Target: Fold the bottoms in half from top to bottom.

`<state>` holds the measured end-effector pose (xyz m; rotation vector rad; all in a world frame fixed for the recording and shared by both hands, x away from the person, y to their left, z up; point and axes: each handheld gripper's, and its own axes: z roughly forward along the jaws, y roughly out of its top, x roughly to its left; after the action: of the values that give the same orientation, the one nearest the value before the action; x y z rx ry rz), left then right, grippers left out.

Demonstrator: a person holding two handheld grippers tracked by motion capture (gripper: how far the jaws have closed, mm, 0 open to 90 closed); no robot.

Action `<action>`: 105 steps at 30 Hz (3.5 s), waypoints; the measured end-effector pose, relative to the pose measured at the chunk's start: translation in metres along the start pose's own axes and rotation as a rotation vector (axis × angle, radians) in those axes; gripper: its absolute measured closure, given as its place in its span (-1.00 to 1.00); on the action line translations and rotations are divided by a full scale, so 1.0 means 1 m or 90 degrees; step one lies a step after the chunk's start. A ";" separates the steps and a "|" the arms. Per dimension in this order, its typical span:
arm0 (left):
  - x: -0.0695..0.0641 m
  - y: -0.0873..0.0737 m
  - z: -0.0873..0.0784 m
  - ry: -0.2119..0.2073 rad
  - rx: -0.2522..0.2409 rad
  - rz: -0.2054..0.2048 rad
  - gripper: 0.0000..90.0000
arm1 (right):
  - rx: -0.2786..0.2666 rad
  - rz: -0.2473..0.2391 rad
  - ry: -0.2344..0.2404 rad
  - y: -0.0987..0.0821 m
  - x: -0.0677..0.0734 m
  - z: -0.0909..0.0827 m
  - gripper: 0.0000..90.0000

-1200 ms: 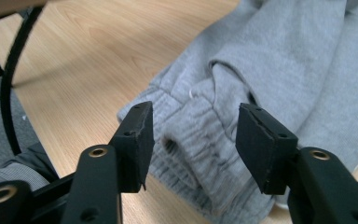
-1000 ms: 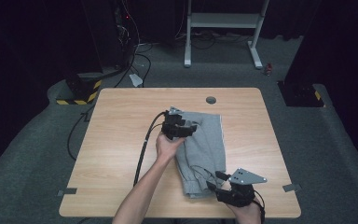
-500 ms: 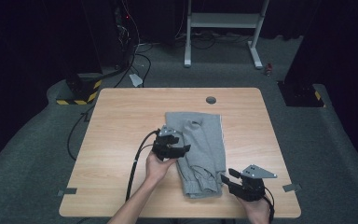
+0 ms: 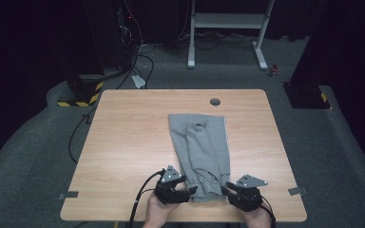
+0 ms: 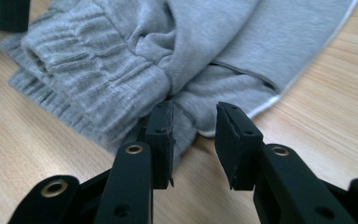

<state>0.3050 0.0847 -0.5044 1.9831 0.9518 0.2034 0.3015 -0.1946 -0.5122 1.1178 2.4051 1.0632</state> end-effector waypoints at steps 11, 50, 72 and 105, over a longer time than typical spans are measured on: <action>0.045 0.003 0.002 0.077 -0.017 -0.038 -0.03 | 0.006 -0.039 -0.029 0.039 0.005 0.046 0.48; 0.049 0.005 0.010 0.087 0.002 -0.025 -0.07 | -0.021 0.012 -0.029 0.068 -0.016 0.029 0.88; 0.039 0.008 0.013 0.088 0.027 0.019 -0.03 | 0.014 -0.051 -0.040 0.049 0.006 0.038 0.76; 0.075 0.020 0.029 0.177 0.046 -0.005 -0.09 | 0.073 0.012 -0.116 0.088 -0.051 0.070 0.74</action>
<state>0.3817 0.1117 -0.5219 2.0513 1.1568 0.4543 0.4187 -0.1598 -0.4993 1.2192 2.3400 0.8005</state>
